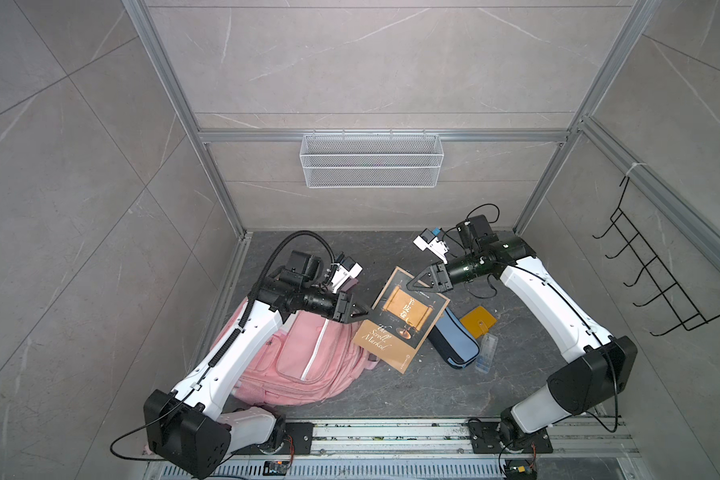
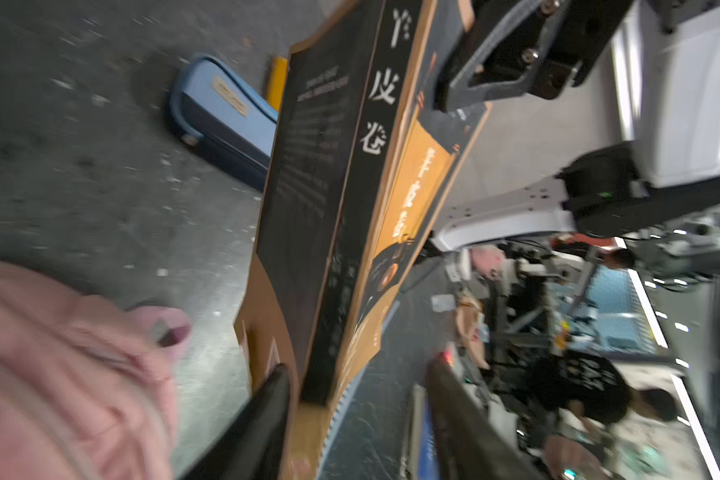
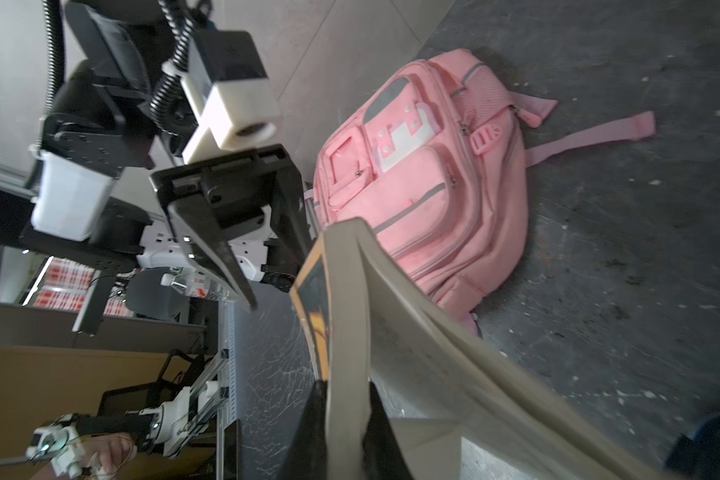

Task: Pack the student bag

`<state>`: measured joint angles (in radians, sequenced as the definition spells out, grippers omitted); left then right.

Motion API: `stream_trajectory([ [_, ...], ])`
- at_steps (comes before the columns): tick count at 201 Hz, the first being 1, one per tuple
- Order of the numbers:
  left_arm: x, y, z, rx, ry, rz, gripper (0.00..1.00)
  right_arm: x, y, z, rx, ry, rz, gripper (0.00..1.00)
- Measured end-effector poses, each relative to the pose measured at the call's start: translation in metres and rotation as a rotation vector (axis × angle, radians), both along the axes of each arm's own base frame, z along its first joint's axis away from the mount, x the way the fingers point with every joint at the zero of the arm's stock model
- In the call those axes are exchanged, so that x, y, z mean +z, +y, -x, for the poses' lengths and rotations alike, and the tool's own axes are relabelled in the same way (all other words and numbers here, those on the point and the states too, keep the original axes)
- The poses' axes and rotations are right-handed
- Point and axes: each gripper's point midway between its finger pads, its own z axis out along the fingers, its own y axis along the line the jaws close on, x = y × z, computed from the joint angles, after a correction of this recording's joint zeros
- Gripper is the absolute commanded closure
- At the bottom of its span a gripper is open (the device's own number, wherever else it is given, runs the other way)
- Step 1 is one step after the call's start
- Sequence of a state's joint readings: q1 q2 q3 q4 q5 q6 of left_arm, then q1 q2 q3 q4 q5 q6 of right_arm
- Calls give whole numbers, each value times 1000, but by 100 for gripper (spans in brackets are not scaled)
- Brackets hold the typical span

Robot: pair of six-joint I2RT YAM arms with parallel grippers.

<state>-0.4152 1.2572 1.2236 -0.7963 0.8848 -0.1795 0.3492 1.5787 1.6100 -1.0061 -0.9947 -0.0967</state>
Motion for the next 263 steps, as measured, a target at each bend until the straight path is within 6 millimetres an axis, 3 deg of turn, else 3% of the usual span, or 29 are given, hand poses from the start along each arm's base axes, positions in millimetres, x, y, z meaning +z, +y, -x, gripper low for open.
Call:
stream_trajectory([
  [31,-25,28,-25,156,-27,-211,32,-20,-18,-28,-167,-22,140,100],
  [67,-66,63,-32,275,15,-465,33,-40,-45,-48,-449,-29,227,100],
  [107,-106,94,-20,345,69,-676,35,-21,-76,-63,-727,-74,233,100],
  [127,-116,94,-14,337,72,-729,37,-15,-86,-68,-811,-89,226,100],
  [157,-133,89,-11,326,93,-804,42,-25,-96,-71,-882,-68,254,100],
  [220,-182,82,-13,295,134,-966,51,-25,-97,-74,-916,-46,243,100],
  [248,-196,84,-16,291,114,-1052,61,-25,-97,-75,-922,-42,234,100],
  [263,-203,85,-16,287,104,-1090,73,-25,-97,-76,-925,-41,230,100],
])
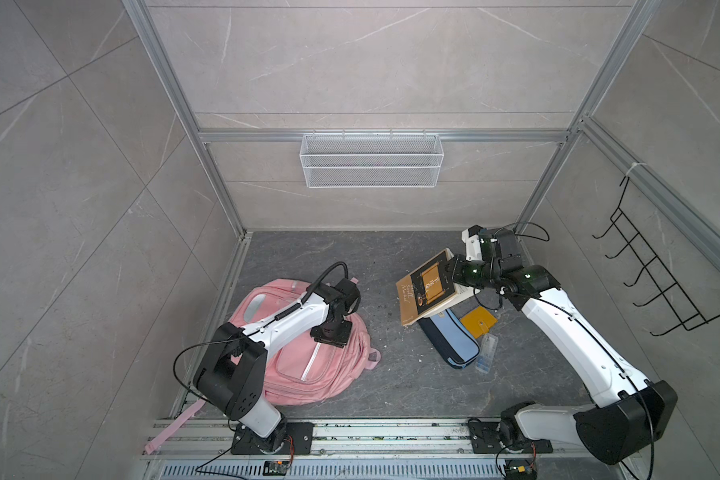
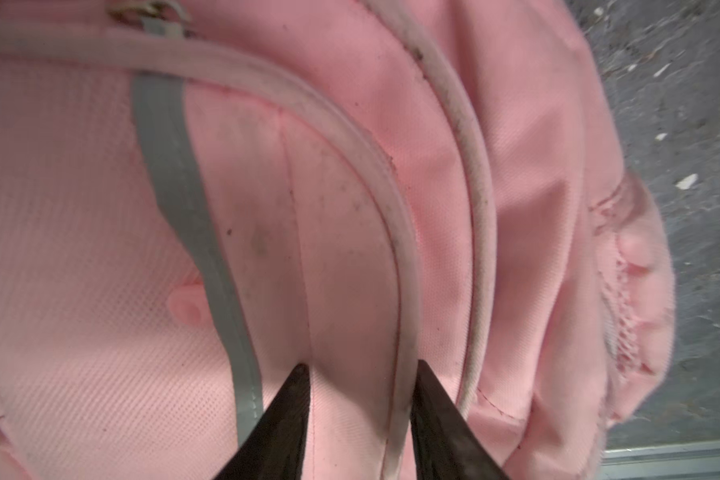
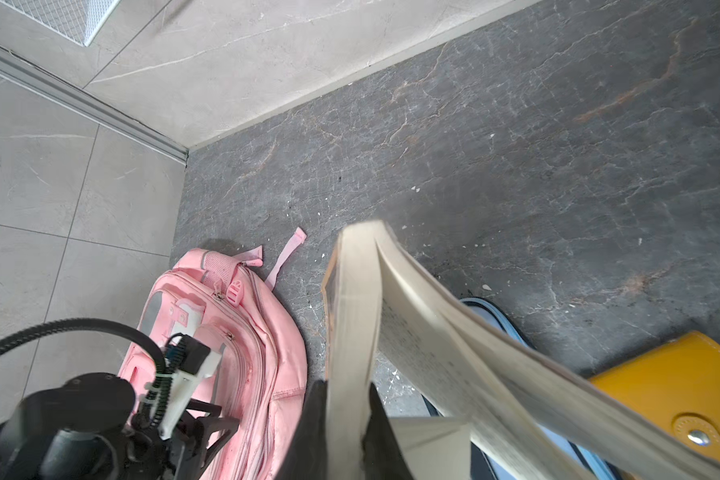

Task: Pack the student bag

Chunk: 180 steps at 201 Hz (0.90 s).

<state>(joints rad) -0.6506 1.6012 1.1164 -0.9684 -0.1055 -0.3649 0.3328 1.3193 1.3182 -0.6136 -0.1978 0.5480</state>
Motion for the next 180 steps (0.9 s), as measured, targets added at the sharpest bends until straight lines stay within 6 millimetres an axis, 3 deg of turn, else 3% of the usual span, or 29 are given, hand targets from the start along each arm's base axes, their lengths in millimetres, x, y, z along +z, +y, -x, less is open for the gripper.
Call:
stream_trajectory([
  [28,-3,-1,-1,-4,-13,-20,100,1,0,-1,-3,-3,-4,100],
  [62,3,-3,-1,6,-26,4,100,1,0,-1,-6,0,-9,100],
  [131,38,-9,-12,70,-56,165,100,5,-1,6,-101,70,-112,100],
  [180,44,-7,-15,107,-36,234,100,12,-9,55,-262,156,-345,100],
])
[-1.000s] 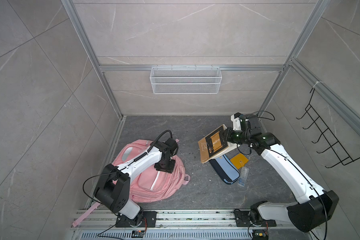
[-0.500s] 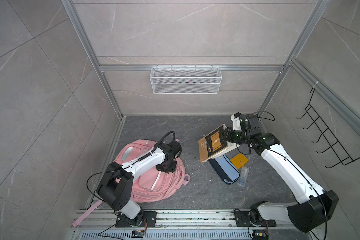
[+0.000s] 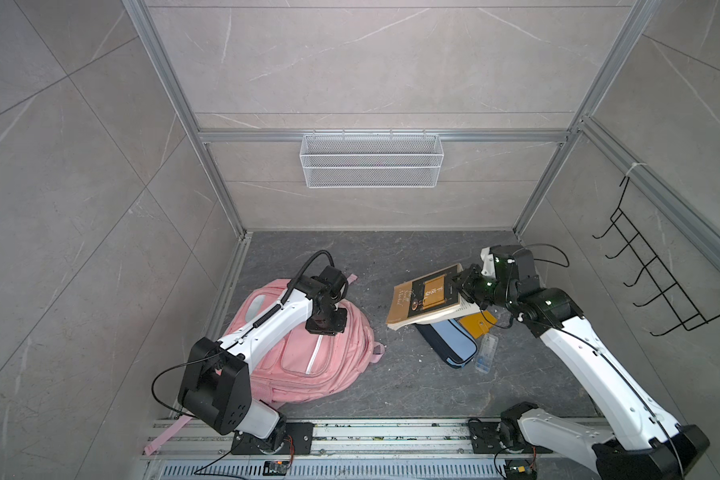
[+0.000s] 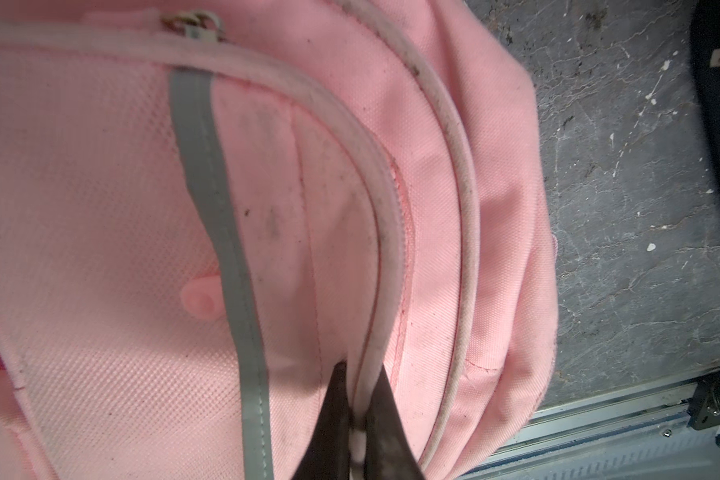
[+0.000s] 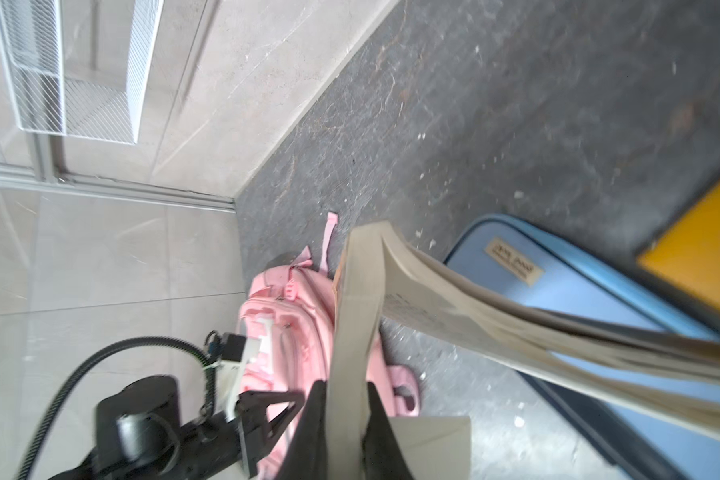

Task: Pack the student bag

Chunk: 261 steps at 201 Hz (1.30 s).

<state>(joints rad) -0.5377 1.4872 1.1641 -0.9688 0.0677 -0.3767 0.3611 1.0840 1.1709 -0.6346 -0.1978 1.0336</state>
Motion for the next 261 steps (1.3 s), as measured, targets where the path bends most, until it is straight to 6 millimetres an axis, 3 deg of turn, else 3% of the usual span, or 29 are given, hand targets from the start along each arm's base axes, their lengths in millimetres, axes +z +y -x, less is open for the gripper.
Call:
stream_trajectory([
  [25,1,0,-1,7,8,19,100,3,-3,8,-76,43,-99,100],
  [63,1,-1,-1,10,11,30,100,1,0,5,-162,106,-229,100],
  [106,1,0,-1,13,-8,50,100,-2,0,10,-201,150,-292,100],
  [124,1,0,-1,16,-13,55,100,-21,-3,19,-219,186,-300,100],
  [148,1,0,-1,16,-15,60,100,-65,-8,30,-255,267,-276,100],
  [176,1,-1,-1,15,-16,63,100,-110,-13,32,-287,341,-214,88],
  [225,1,-2,-1,15,-13,69,100,-154,-15,12,-238,345,-125,64],
  [261,3,-2,-1,14,-19,76,100,-160,-8,1,-122,310,-52,55],
])
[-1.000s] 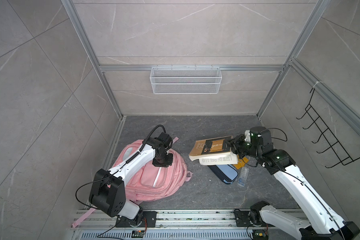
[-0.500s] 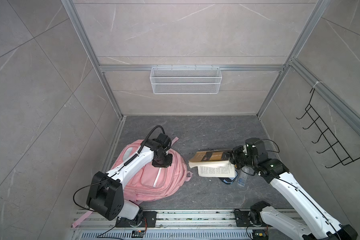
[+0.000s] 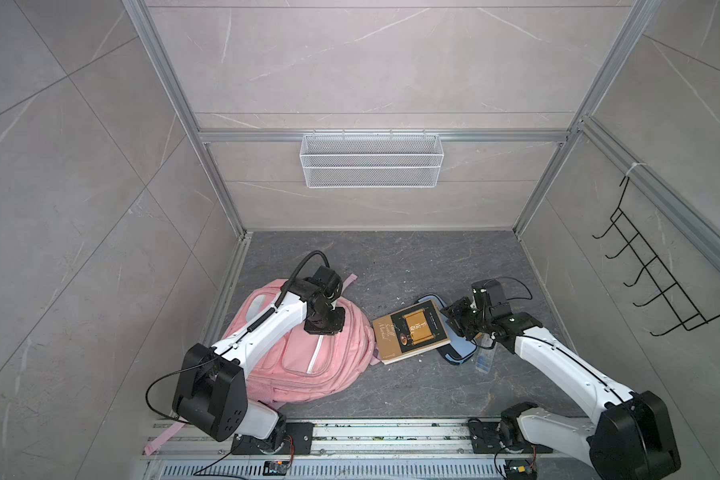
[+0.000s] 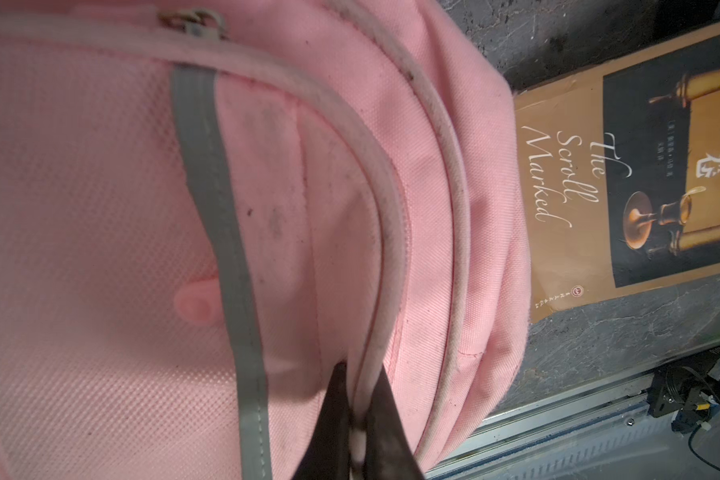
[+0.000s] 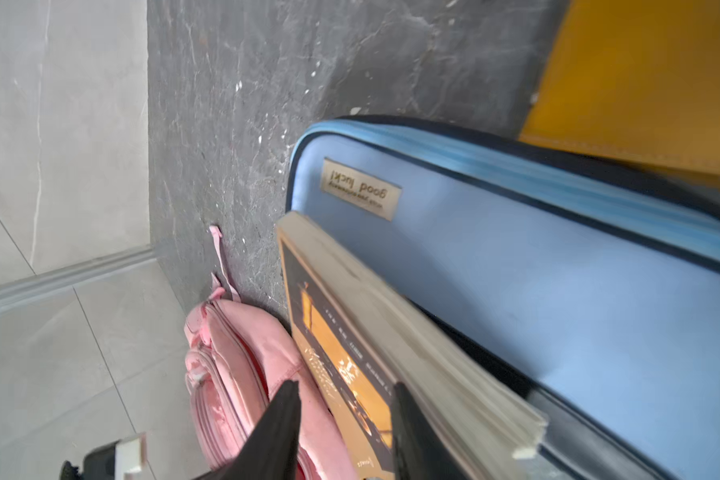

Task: Pack the student bag

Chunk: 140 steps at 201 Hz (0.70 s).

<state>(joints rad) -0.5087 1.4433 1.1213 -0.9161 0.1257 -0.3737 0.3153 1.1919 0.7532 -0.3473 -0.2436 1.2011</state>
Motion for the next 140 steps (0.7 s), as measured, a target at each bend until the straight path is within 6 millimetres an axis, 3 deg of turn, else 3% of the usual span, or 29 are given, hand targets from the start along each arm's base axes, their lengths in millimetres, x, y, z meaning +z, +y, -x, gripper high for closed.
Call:
stream_trajectory([
  [9,1,0,0,0,-3,3,100,2,4,-4,43,-12,13,49],
  [21,3,0,0,1,-6,8,100,5,8,-9,105,-33,37,24],
  [25,3,0,0,1,-6,10,100,6,9,-10,115,-34,43,20],
  [72,6,-10,2,-32,-5,66,100,10,20,-26,417,-78,205,19],
  [121,6,-21,5,-64,10,129,100,-27,25,-24,659,-9,281,18],
  [140,6,-23,6,-69,12,146,100,-30,23,-21,695,-8,288,16],
])
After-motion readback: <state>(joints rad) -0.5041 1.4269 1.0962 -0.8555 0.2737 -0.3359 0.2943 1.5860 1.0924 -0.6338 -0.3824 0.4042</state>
